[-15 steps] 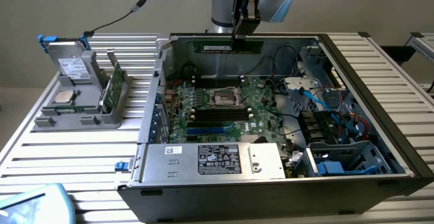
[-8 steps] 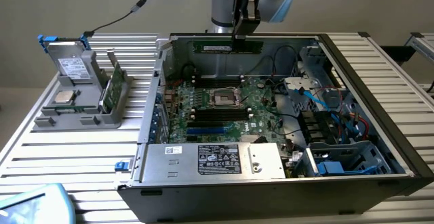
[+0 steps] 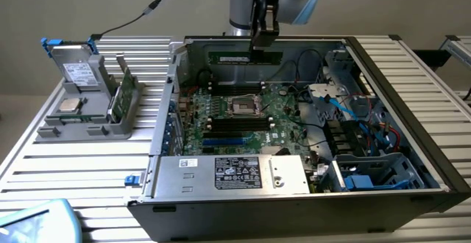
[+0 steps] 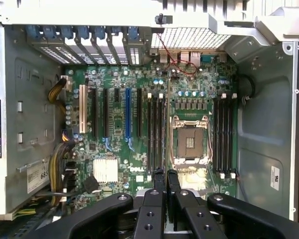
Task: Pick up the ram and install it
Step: 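Insert the ram into the slot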
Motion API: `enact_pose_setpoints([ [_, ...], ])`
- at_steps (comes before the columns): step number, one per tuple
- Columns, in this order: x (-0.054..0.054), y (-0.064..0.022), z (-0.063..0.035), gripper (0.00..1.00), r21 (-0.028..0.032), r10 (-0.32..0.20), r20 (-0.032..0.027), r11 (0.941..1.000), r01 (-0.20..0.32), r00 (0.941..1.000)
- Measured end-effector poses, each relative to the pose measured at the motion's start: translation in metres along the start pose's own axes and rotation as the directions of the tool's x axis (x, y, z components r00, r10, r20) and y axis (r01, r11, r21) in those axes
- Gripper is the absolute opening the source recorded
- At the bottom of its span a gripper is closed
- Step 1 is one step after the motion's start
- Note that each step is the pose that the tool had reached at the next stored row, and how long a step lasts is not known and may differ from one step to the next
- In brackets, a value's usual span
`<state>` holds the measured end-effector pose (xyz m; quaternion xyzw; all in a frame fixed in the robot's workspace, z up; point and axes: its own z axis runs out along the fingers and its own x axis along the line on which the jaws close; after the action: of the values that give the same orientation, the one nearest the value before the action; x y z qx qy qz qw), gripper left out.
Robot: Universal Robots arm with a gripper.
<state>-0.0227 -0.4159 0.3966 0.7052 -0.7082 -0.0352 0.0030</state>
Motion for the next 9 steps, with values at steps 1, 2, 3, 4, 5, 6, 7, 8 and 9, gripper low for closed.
enact_pose_setpoints([
  [1,0.0,0.0,0.002,0.13,0.0,0.0,0.0,1.0,0.0,1.0],
  [2,0.0,-0.0001,0.0038,0.13,0.0,0.0,0.0,1.0,0.0,1.0],
  [3,-0.001,-0.0002,0.0057,0.13,0.0001,0.0,0.0002,1.0,0.0,1.0],
  [4,-0.001,-0.0003,0.0074,0.13,0.0,0.0,0.0,1.0,0.0,1.0],
  [5,-0.001,-0.0004,0.0093,0.13,0.0,0.0,-0.0001,1.0,0.0,1.0],
  [6,-0.001,-0.0005,0.0111,0.13,0.0,-0.001,-0.0002,1.0,0.001,1.0],
  [7,-0.002,-0.0006,0.0129,0.13,-0.0001,-0.001,-0.0003,1.0,0.001,1.0],
  [8,-0.002,-0.0007,0.0147,0.13,-0.0001,-0.002,-0.0003,1.0,0.002,1.0],
  [9,-0.002,-0.0008,0.0166,0.13,0.0,-0.002,-0.0002,1.0,0.002,1.0],
])
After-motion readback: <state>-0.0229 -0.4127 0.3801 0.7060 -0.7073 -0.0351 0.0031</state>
